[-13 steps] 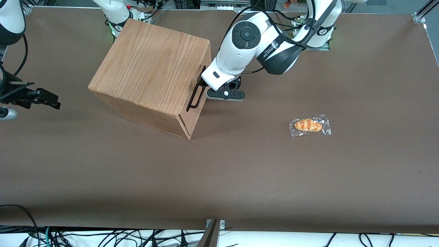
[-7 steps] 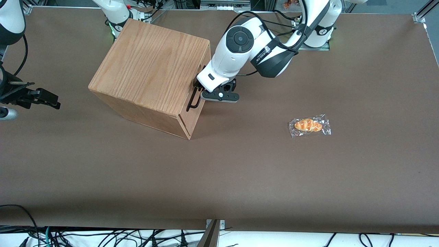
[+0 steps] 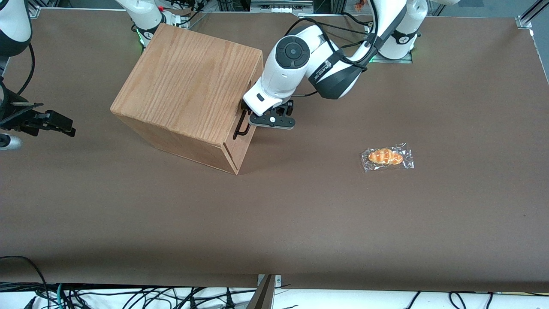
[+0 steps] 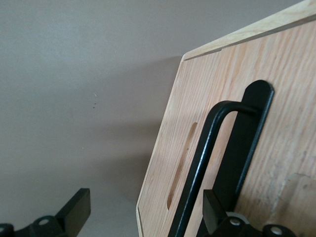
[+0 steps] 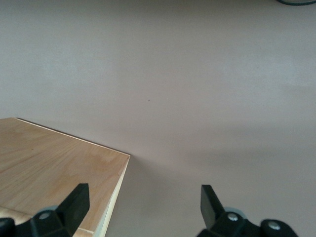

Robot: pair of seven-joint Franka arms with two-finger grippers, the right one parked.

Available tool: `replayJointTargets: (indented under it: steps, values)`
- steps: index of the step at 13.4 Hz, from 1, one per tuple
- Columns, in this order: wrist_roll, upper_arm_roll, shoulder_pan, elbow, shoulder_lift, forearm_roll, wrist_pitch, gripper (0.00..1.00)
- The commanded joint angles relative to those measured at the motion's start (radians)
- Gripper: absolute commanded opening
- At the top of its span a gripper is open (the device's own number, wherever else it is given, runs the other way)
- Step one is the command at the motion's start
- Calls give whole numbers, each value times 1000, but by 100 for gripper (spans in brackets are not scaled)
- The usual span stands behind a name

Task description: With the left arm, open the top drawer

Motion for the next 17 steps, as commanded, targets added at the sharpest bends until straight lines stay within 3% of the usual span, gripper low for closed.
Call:
replayJointTargets:
  steps: [1,17]
  values:
    - [8,7,-19,36,23,28,-2,100]
    - [-2,12,-13,21,20,123,-37,100]
